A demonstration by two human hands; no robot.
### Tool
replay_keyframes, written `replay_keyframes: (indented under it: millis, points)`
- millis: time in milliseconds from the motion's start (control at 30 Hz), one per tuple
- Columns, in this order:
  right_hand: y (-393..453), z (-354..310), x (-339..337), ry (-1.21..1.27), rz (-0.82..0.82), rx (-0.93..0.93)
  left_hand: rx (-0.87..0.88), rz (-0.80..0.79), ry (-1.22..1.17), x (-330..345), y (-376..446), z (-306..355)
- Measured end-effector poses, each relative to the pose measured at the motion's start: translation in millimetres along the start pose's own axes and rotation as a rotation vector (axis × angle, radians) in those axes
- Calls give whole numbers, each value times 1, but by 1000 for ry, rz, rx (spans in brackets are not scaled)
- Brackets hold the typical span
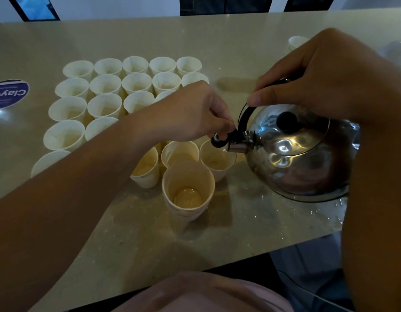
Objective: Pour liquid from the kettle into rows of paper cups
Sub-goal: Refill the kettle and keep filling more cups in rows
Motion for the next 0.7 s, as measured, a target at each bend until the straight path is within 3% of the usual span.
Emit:
replay_keyframes:
  millis: [700]
  points:
    - [-3,17,-1,22,48,-7,-37,-31,5,2,2,2]
Point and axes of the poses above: each hand's wrist, its own y-axis towards the middle knuckle, its own x-axis out of the palm, z = x × y, the point moved 5 cm from there along y, towards the middle knuckle, and after that the axes turned 6 degrees about -z, right-handed, at the moved point
